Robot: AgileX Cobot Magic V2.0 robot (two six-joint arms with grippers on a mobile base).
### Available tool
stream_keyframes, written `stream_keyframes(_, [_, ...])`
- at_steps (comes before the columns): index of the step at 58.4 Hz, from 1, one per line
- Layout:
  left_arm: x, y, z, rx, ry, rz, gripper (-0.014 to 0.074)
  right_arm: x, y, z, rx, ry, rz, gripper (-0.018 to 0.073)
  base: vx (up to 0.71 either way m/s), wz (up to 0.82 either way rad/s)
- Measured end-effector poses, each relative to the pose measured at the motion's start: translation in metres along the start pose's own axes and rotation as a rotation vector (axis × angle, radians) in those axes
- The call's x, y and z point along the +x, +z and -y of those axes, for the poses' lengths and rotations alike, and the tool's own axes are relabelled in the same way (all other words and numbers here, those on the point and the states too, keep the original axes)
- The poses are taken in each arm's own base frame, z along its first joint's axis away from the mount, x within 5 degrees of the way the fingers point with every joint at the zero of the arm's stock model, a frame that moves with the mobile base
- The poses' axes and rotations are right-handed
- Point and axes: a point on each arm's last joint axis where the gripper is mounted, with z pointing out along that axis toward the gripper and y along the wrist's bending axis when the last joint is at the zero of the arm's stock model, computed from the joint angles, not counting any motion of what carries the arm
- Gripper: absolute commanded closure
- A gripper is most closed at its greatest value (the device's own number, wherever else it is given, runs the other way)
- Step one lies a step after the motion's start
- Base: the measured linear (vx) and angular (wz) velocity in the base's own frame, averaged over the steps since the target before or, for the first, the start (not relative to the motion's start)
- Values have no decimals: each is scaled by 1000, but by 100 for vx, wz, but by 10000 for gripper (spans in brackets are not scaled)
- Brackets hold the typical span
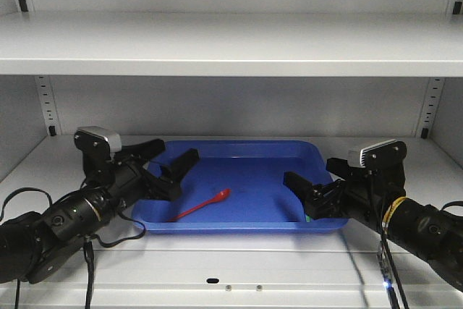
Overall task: Sort red and green spoons into left cabinet
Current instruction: 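Extend both grippers over the blue tray and lower the spoons, then open left gripper to drop red spoon and withdraw left arm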
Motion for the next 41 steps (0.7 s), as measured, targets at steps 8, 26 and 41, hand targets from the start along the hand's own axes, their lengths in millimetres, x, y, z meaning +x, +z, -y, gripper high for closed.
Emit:
stream_keyframes(8, [-3, 0, -1, -11, -3, 28, 36, 0, 0, 0, 0, 0, 0, -21, 0, 0])
stream_keyframes(26, [-3, 0, -1, -10, -1, 31, 78, 0, 0, 0, 2, -1, -2, 110, 0, 0])
stream_keyframes(41, [-3, 0, -1, -10, 3, 31, 85, 0, 0, 0, 3, -1, -3, 178, 0, 0])
